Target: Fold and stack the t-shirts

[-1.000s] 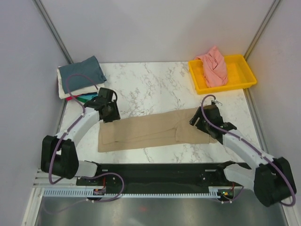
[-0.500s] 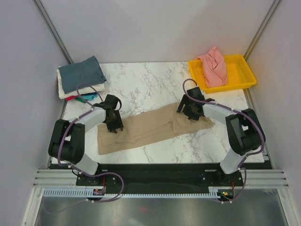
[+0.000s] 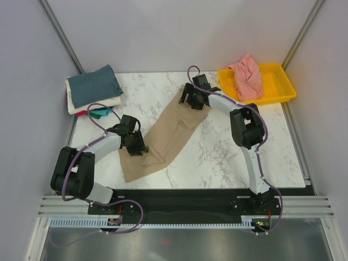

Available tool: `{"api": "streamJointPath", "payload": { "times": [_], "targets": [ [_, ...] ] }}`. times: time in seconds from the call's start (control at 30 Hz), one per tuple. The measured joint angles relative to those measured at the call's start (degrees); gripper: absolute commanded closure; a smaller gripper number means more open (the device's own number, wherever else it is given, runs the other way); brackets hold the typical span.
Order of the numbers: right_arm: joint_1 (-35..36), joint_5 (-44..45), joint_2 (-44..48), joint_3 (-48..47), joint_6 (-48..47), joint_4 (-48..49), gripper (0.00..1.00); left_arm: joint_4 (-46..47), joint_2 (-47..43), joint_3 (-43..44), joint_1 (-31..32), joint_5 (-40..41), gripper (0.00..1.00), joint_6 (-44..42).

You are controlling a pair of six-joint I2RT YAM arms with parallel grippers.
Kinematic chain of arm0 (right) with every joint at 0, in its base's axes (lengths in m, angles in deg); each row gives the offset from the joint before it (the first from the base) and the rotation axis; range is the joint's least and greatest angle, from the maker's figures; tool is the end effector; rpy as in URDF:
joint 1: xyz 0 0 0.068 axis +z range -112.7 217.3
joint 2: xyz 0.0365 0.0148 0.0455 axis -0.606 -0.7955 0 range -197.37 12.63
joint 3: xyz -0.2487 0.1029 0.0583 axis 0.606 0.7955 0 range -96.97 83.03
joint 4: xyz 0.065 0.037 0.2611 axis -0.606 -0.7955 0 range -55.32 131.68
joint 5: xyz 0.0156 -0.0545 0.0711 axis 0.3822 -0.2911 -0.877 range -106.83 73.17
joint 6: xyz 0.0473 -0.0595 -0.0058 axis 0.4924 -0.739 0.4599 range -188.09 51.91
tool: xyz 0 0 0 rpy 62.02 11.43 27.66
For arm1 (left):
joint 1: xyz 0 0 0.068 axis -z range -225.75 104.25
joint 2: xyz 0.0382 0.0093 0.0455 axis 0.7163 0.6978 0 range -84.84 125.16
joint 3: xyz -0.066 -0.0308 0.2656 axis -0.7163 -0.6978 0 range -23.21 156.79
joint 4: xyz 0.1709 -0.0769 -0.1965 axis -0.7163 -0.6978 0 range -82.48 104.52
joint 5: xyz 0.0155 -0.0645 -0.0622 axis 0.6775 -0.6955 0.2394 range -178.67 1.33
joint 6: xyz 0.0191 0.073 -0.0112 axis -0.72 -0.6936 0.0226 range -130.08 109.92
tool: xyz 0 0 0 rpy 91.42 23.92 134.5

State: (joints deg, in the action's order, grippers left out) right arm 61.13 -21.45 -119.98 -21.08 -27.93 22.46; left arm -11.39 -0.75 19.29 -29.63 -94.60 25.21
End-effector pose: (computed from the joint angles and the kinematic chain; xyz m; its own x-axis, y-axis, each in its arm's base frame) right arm 0.4984 0.2258 0.1380 -0.8089 0.3455 -0.4757 0.0909 0.8729 0.4794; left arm 0.2638 -0.0833 0.1261 -0.9060 -0.3362 -0.2573 -0.2561 0.9192 -0.2991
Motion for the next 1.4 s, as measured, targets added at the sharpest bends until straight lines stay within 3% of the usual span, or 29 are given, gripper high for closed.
{"api": "streamJointPath", "payload": {
  "times": [0.23,0.37,0.7,0.93,1.1,1.23,1.4],
  "targets": [
    [1.2,-7.0,-17.6,-26.8,0.1,0.1,0.14,4.0,-3.5,-4.9,5.6,-5.7,0.58,4.5],
    [1.5,-11.3,-23.6,-33.1,1.0,8.0,0.11,7.1,-2.4,-5.5,14.0,-8.6,0.58,8.8],
    [1.2,-12.3,-28.4,-35.8,1.9,20.1,0.09,9.0,3.0,0.9,33.1,-10.7,0.58,18.2],
    [-0.7,-9.4,-28.5,-35.0,1.6,23.0,0.06,-2.2,-7.0,5.1,42.3,-3.1,0.58,20.6],
    [-1.8,-10.6,-28.1,-35.0,0.9,23.5,0.02,-8.8,-17.4,5.3,43.8,4.4,0.57,20.9],
    [-2.2,-12.4,-25.3,-34.3,0.1,23.3,0.02,-13.9,-20.8,6.6,43.8,10.3,0.54,20.8],
    [-2.2,-14.4,-10.7,-24.3,-1.2,23.0,0.02,-18.7,-22.0,8.9,43.7,16.4,0.53,20.5]
  ]
}}
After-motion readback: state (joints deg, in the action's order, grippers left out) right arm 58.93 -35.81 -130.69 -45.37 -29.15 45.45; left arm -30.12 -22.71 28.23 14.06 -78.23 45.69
